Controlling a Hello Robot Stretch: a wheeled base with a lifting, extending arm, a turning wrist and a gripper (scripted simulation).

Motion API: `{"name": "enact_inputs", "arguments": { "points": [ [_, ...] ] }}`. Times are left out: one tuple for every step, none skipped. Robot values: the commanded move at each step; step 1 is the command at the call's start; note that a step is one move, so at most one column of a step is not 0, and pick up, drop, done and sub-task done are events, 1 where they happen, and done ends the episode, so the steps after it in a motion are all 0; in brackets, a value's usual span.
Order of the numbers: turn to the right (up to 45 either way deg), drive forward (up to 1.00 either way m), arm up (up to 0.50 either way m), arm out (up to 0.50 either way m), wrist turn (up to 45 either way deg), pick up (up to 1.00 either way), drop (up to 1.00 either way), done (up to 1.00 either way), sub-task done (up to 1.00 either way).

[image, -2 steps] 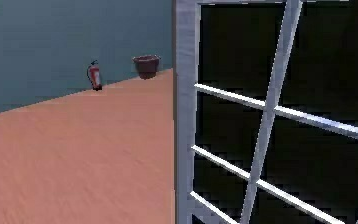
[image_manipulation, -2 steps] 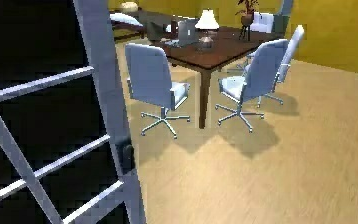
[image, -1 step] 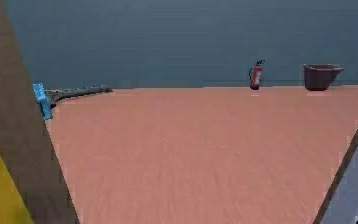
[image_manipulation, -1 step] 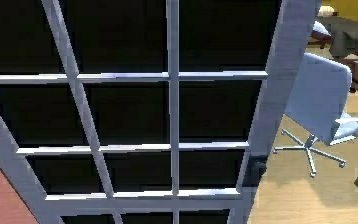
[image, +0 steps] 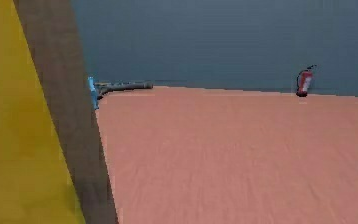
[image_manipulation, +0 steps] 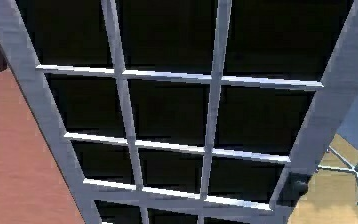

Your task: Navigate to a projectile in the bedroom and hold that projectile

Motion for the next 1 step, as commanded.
{"name": "enact_inputs", "arguments": {
  "points": [
    [0.0,0.6,0.0,0.0,0.0,0.0,0.0,0.0,0.0]
  ]
}}
